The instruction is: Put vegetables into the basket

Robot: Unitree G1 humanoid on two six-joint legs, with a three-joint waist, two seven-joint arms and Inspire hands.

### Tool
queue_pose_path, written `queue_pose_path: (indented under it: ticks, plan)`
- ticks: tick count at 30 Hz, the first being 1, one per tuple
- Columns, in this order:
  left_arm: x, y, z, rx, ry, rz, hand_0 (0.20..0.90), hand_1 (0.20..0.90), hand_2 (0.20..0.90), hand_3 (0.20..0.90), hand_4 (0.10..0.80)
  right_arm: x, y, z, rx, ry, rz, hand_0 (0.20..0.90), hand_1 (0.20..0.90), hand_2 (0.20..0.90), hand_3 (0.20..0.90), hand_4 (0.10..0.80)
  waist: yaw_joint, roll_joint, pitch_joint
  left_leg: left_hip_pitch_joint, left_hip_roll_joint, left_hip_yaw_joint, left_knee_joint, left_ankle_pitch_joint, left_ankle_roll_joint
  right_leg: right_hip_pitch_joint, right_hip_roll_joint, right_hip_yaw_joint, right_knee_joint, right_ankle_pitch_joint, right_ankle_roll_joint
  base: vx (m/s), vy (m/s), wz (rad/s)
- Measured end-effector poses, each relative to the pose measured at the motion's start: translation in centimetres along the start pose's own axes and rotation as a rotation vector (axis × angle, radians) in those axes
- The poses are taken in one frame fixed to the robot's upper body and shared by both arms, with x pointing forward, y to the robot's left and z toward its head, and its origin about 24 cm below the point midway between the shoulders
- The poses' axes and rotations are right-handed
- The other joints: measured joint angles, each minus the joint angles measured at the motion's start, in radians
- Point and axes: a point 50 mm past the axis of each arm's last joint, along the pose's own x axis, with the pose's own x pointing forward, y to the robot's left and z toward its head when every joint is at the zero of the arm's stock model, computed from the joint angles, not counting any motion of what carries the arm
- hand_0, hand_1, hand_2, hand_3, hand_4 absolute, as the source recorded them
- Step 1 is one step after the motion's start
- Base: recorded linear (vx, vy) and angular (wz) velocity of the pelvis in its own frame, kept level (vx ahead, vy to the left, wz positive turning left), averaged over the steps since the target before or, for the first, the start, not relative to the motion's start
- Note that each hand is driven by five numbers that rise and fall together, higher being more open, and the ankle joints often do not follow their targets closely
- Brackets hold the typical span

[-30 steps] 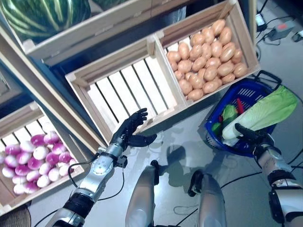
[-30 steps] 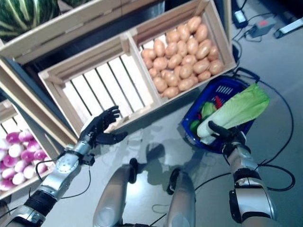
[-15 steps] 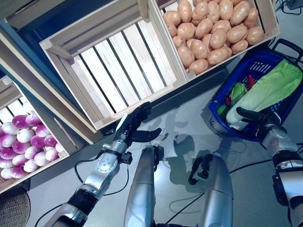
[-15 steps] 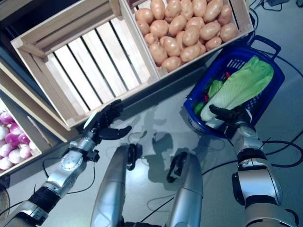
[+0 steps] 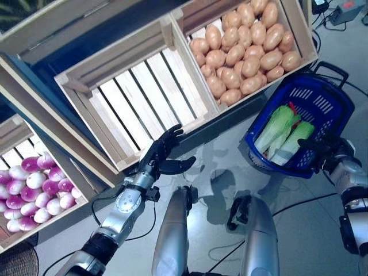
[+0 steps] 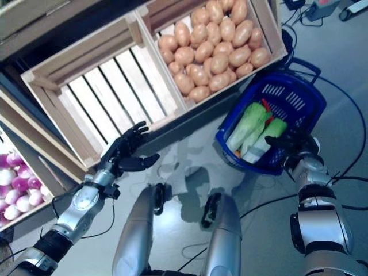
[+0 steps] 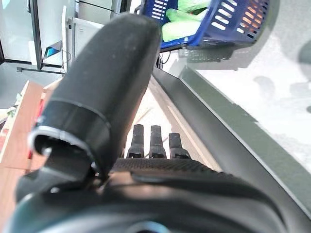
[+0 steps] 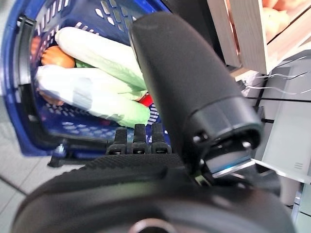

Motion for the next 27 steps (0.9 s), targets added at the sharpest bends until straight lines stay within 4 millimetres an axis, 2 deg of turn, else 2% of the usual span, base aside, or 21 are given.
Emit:
queue_pose_path:
  ticks: [3, 6, 8, 10, 13, 16, 18, 20, 24, 27]
  plan:
    - [0.1, 0.0, 0.4, -0.005, -0.020, -0.005, 0.900, 0.900, 0.900, 0.900, 0.800, -0.3, -0.9, -1.7, -0.009, 0.038, -0.004, 0.900, 0.900, 0.900, 0.900, 0.800, 0.003, -0.003, -0.008, 0.129, 0.005, 0.026, -0.168, 0.049, 0.000, 0.117, 0.020, -0.014, -0.154, 0.052, 0.013, 0.057, 0.042, -0.05]
    - [0.2, 0.1, 0.7, -0.004, -0.031, -0.007, 0.900, 0.900, 0.900, 0.900, 0.800, -0.5, -1.1, -2.3, 0.006, 0.041, 0.021, 0.900, 0.900, 0.900, 0.900, 0.800, -0.001, -0.003, -0.013, 0.227, 0.006, 0.042, -0.286, 0.081, 0.004, 0.210, 0.027, -0.036, -0.267, 0.085, 0.025, 0.165, 0.012, -0.07]
    - [-0.3, 0.1, 0.3, 0.001, -0.014, -0.004, 0.900, 0.900, 0.900, 0.900, 0.800, -0.9, -1.0, -4.2, -0.005, 0.069, 0.062, 0.900, 0.900, 0.900, 0.900, 0.800, 0.001, -0.016, -0.075, 0.323, 0.005, 0.060, -0.416, 0.119, 0.001, 0.294, 0.044, -0.040, -0.387, 0.124, 0.042, 0.271, 0.021, -0.07]
    - [-0.7, 0.4, -0.1, -0.002, -0.003, 0.005, 0.900, 0.900, 0.900, 0.900, 0.800, -1.4, -0.1, -5.6, -0.002, 0.082, 0.111, 0.900, 0.900, 0.900, 0.900, 0.800, 0.000, -0.030, -0.104, 0.414, 0.006, 0.077, -0.515, 0.146, 0.003, 0.374, 0.061, -0.042, -0.480, 0.150, 0.051, 0.203, 0.025, -0.11]
    - [-2.3, 0.0, -2.0, -0.049, 0.065, 0.001, 0.900, 0.900, 0.900, 0.900, 0.800, -3.3, 1.7, -10.6, 0.028, 0.143, 0.215, 0.900, 0.900, 0.900, 0.900, 0.800, -0.004, -0.064, -0.242, 0.526, 0.004, 0.095, -0.655, 0.169, 0.007, 0.484, 0.085, -0.042, -0.628, 0.185, 0.076, 0.166, 0.044, -0.09]
    - [-3.6, -0.5, -3.9, -0.060, 0.134, -0.018, 0.900, 0.900, 0.900, 0.900, 0.800, -5.5, 3.1, -14.9, 0.087, 0.229, 0.283, 0.900, 0.900, 0.900, 0.900, 0.800, -0.008, -0.095, -0.324, 0.610, -0.004, 0.108, -0.728, 0.170, 0.011, 0.586, 0.097, -0.035, -0.746, 0.214, 0.096, 0.101, 0.055, 0.00]
    - [-4.3, -0.4, -4.7, -0.060, 0.172, -0.019, 0.900, 0.900, 0.900, 0.900, 0.800, -6.6, 4.0, -16.4, 0.142, 0.260, 0.323, 0.900, 0.900, 0.900, 0.900, 0.800, -0.012, -0.104, -0.347, 0.636, -0.009, 0.110, -0.759, 0.173, 0.017, 0.617, 0.100, -0.032, -0.793, 0.229, 0.101, 0.056, 0.046, 0.01]
    - [-5.6, -0.3, -6.0, -0.076, 0.229, -0.003, 0.900, 0.900, 0.900, 0.900, 0.800, -7.9, 5.8, -17.8, 0.180, 0.283, 0.381, 0.900, 0.900, 0.900, 0.900, 0.800, -0.026, -0.109, -0.362, 0.662, -0.013, 0.111, -0.790, 0.178, 0.025, 0.652, 0.103, -0.028, -0.850, 0.252, 0.109, 0.043, 0.043, -0.02]
    - [-9.2, -0.9, -10.1, -0.106, 0.414, 0.047, 0.900, 0.900, 0.900, 0.900, 0.800, -12.1, 9.9, -21.0, 0.223, 0.342, 0.546, 0.900, 0.900, 0.900, 0.900, 0.800, -0.038, -0.105, -0.409, 0.720, -0.027, 0.139, -0.864, 0.192, 0.037, 0.713, 0.108, -0.007, -0.960, 0.298, 0.133, 0.010, 0.032, -0.15]
    - [-11.5, -1.8, -12.8, -0.112, 0.551, 0.093, 0.900, 0.900, 0.900, 0.900, 0.800, -15.2, 12.5, -22.9, 0.242, 0.396, 0.648, 0.900, 0.900, 0.900, 0.900, 0.800, -0.050, -0.104, -0.435, 0.728, -0.036, 0.141, -0.888, 0.198, 0.043, 0.722, 0.105, -0.006, -0.991, 0.312, 0.138, -0.008, 0.004, -0.02]
